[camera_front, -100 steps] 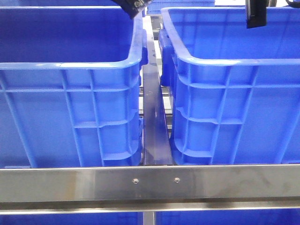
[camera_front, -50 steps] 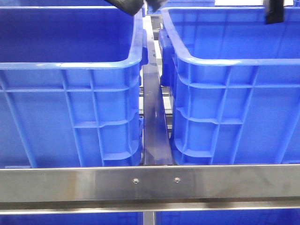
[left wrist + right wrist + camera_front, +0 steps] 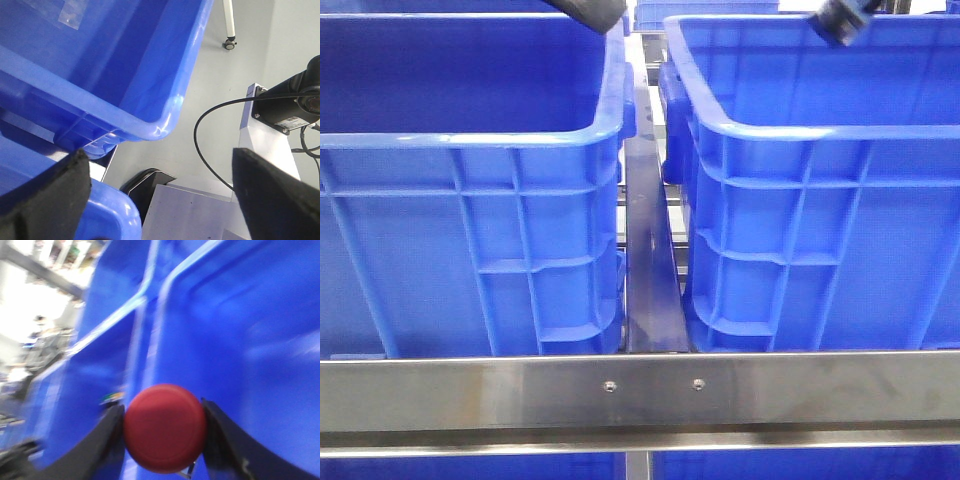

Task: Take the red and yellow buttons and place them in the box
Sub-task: 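Move the red button into the empty crate with the right gripper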

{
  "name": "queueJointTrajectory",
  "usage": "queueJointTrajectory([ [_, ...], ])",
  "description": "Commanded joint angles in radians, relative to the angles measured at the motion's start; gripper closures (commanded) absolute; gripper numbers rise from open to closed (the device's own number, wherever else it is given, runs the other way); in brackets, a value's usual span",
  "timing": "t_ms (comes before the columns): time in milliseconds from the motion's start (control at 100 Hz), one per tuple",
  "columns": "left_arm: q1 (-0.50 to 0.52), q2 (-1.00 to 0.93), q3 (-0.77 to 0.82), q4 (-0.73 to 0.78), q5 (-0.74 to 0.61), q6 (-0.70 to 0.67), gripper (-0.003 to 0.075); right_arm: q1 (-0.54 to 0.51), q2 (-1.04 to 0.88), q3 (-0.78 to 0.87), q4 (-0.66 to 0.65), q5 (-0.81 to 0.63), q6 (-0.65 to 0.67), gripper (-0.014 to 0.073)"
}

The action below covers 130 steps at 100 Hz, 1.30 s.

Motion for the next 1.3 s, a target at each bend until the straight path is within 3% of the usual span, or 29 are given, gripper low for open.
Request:
queueJointTrajectory([
  [0, -0.008, -0.046, -0.032, -0.070, 0.031, -0.004, 0.0164, 0.001, -0.024, -0.060, 0.033, -0.081, -0.099, 0.0331],
  [220, -0.008, -0.046, -0.032, -0.070, 0.031, -0.004, 0.0164, 0.058, 0.002, -0.146, -0.073, -0.311, -0.268, 0.0331],
  [380, -0.008, -0.046, -0.032, -0.070, 0.029, -0.004, 0.0164, 0.123, 0.079, -0.196, -0.076, -0.430, -0.381, 0.0331],
  [860, -0.008, -0.046, -0.032, -0.070, -0.008, -0.004, 0.0164, 0.143, 0.375, -0.400, -0.079, -0.404, -0.430, 0.0331],
  [1290, -0.008, -0.046, -0.032, -0.070, -0.044, -0.004, 0.0164, 0.144, 0.509, -0.424, -0.078, -0.404, -0.442, 0.0331],
])
